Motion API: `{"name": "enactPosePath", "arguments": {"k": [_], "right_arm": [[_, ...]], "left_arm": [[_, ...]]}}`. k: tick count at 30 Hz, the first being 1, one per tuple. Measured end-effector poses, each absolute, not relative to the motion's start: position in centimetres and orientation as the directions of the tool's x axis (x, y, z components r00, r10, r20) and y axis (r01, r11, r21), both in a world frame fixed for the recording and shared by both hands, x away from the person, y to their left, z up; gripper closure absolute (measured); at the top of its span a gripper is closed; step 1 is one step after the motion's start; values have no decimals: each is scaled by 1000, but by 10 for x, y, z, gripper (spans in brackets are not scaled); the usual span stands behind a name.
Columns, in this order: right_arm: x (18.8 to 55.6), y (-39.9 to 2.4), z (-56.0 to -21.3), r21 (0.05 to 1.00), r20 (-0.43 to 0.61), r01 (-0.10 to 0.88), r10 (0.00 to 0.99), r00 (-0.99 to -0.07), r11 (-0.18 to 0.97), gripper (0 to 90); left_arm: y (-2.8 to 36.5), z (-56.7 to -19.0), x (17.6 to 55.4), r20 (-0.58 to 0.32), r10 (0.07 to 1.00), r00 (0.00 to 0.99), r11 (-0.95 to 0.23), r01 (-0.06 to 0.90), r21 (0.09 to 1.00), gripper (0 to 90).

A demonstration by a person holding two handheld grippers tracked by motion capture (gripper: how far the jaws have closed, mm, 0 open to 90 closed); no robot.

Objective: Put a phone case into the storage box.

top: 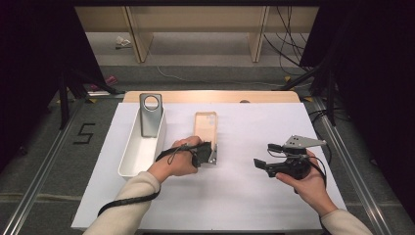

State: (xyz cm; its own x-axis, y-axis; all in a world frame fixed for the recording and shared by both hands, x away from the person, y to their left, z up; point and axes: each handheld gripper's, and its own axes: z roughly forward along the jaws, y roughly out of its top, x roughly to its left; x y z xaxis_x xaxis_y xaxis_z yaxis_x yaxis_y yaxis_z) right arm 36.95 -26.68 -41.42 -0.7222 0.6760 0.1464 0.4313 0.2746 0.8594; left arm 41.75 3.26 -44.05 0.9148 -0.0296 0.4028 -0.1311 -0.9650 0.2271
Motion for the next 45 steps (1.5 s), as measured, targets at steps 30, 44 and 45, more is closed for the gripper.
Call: {"name": "enactPosePath", "arguments": {"k": [30, 44, 45], "right_arm": [[424, -216, -417, 837, 245, 502, 670, -700, 217, 173], [444, -199, -423, 796, 323, 571, 657, -682, 201, 370], [444, -198, -423, 794, 324, 573, 658, -680, 202, 405]], "left_arm": [[5, -426, 355, 447, -113, 887, -935, -247, 254, 879], [-2, -425, 348, 454, -138, 880, -925, -278, 259, 879], [-2, -425, 348, 456, -138, 879, -924, -280, 262, 879]]}}
